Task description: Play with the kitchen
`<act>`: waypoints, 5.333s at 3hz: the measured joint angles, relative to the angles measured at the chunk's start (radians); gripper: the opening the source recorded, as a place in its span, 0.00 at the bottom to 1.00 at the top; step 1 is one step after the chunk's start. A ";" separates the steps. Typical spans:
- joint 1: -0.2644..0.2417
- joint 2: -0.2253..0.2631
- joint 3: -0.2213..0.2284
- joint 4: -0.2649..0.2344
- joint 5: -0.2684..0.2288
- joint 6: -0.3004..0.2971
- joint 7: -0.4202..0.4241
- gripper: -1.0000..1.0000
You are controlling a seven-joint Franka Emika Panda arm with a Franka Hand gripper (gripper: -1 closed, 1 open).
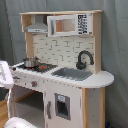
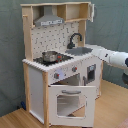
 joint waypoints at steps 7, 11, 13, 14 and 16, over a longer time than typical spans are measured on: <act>-0.099 0.475 0.010 0.002 0.437 -0.138 -0.261 1.00; -0.218 0.836 0.028 0.056 0.474 0.041 -0.294 1.00; -0.268 1.028 0.097 0.118 0.458 0.083 -0.301 1.00; -0.291 1.122 0.106 0.114 0.431 0.072 -0.317 1.00; -0.300 1.132 0.111 0.113 0.422 0.058 -0.316 0.00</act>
